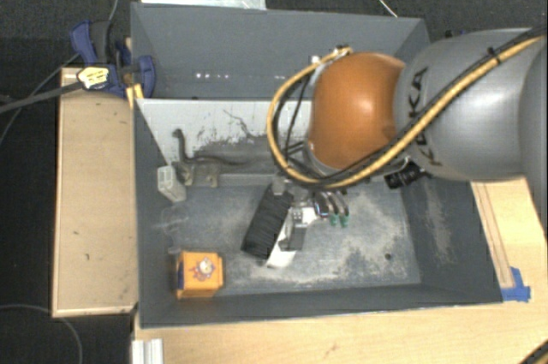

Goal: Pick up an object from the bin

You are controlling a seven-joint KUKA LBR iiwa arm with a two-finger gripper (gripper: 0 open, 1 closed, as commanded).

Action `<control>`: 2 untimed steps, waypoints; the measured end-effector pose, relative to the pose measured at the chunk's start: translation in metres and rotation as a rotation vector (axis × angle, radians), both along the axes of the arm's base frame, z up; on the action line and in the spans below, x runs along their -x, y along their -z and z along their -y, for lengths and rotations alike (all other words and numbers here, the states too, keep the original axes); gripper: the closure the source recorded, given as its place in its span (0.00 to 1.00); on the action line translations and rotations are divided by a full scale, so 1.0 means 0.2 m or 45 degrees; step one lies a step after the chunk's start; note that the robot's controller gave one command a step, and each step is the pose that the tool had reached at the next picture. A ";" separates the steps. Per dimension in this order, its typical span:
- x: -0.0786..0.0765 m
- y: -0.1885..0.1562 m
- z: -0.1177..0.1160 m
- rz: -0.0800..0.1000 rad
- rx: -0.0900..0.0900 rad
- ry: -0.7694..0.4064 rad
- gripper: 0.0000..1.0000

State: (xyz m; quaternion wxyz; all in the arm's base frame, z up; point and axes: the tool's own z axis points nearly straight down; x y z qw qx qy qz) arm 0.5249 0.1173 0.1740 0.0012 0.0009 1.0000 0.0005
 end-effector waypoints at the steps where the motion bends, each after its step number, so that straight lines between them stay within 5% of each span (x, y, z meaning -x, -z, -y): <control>1: -0.03 0.32 0.00 -0.001 0.000 -0.227 0.00; 2: -0.05 0.45 0.04 -0.003 0.001 -0.470 0.00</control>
Offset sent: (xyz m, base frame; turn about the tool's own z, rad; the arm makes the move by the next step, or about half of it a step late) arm 0.0106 -0.0087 -0.0896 -0.3695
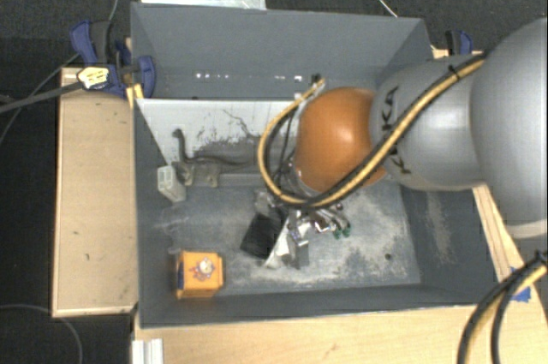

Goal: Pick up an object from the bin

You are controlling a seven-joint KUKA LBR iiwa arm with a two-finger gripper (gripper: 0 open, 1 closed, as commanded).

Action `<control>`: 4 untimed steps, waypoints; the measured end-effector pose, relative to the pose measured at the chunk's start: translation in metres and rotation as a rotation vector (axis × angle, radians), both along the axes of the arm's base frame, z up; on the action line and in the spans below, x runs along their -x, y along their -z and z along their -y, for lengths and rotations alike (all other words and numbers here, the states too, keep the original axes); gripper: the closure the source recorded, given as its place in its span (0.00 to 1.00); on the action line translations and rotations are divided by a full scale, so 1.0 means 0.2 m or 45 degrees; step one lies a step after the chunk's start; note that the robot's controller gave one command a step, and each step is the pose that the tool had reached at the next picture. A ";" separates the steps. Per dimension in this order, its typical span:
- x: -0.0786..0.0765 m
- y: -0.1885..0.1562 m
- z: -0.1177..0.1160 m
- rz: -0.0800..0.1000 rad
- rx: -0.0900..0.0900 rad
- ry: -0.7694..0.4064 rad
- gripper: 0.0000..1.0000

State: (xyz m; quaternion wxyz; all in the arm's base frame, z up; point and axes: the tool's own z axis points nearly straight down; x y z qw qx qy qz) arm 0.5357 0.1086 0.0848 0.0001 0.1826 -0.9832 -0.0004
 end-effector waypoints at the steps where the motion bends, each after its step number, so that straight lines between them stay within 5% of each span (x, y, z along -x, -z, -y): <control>1: 0.04 0.06 0.00 0.007 -0.002 -0.362 0.00; 2: 0.03 0.05 0.00 0.008 -0.006 -0.207 1.00; 3: 0.03 0.05 0.00 0.008 -0.006 -0.200 1.00; 4: 0.03 0.07 0.01 0.006 -0.003 -0.196 0.00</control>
Offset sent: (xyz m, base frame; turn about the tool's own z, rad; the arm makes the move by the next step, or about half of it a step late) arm -0.0074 -0.0021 -0.0148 -0.1647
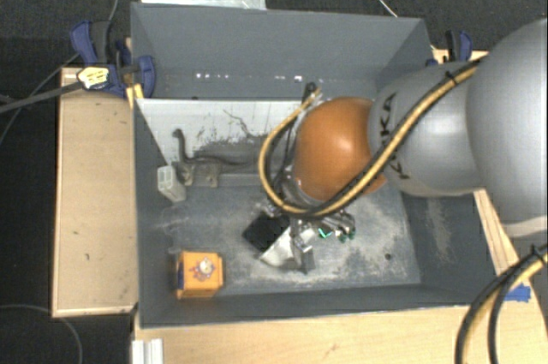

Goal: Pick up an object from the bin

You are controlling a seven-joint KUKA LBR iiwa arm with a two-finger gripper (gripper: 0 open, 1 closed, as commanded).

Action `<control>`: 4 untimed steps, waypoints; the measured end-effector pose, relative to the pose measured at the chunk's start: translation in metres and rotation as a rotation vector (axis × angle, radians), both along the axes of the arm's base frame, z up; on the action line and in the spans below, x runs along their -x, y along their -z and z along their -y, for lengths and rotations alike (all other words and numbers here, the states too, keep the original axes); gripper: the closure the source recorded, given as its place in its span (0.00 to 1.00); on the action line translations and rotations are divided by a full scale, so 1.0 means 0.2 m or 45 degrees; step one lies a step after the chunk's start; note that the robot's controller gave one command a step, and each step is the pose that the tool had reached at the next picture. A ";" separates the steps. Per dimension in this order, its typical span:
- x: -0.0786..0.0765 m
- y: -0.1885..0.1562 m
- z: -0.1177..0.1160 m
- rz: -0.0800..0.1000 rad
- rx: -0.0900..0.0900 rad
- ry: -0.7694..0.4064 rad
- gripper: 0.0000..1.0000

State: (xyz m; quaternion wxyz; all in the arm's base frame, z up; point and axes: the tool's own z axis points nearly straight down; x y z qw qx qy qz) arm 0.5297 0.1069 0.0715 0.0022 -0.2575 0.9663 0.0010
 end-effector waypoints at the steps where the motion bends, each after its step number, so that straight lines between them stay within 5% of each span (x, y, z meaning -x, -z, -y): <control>1: 0.00 0.01 0.00 -0.004 0.001 0.006 1.00; 4: 0.00 0.01 0.00 -0.005 0.001 0.010 1.00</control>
Offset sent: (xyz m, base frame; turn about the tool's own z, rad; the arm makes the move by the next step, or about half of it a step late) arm 0.0000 0.0000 0.0000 0.0000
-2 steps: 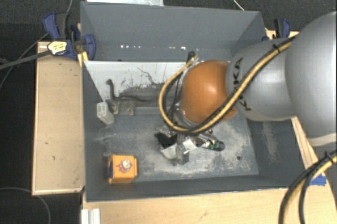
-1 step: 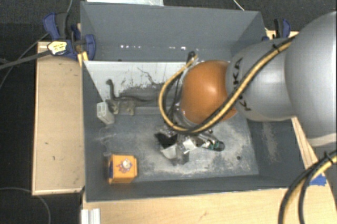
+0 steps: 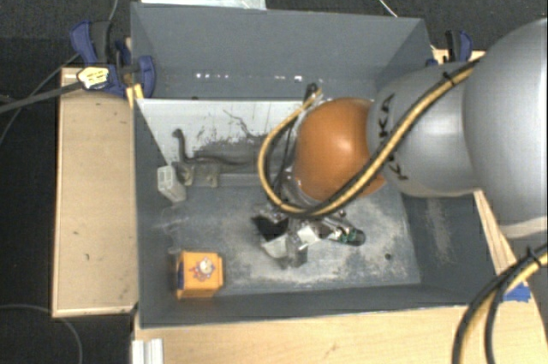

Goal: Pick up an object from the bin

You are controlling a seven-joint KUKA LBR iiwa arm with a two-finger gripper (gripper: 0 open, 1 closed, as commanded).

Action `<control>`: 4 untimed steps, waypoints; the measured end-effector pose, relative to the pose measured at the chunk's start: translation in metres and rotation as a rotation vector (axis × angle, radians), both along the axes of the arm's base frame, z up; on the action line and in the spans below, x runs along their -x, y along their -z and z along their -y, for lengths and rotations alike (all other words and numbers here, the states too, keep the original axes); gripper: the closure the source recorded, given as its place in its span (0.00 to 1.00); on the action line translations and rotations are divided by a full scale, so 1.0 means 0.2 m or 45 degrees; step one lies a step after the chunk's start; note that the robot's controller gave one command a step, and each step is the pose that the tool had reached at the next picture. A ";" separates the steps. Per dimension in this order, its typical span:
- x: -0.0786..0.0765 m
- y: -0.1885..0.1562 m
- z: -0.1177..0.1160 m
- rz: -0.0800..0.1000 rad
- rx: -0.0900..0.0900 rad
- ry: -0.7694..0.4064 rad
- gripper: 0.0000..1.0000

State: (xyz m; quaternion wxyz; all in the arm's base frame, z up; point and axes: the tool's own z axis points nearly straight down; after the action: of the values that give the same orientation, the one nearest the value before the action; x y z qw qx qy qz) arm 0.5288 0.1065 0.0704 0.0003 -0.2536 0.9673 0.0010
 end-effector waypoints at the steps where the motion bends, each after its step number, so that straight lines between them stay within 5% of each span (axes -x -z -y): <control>1: 0.00 0.00 0.00 0.000 0.000 0.004 1.00; 4: 0.00 0.00 0.00 -0.001 0.000 0.001 1.00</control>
Offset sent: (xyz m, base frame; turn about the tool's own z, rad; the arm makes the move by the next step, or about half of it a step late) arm 0.0000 0.0000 0.0000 0.0000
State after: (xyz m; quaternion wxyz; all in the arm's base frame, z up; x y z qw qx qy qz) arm 0.5287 0.1064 0.0703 -0.0001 -0.2532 0.9674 0.0010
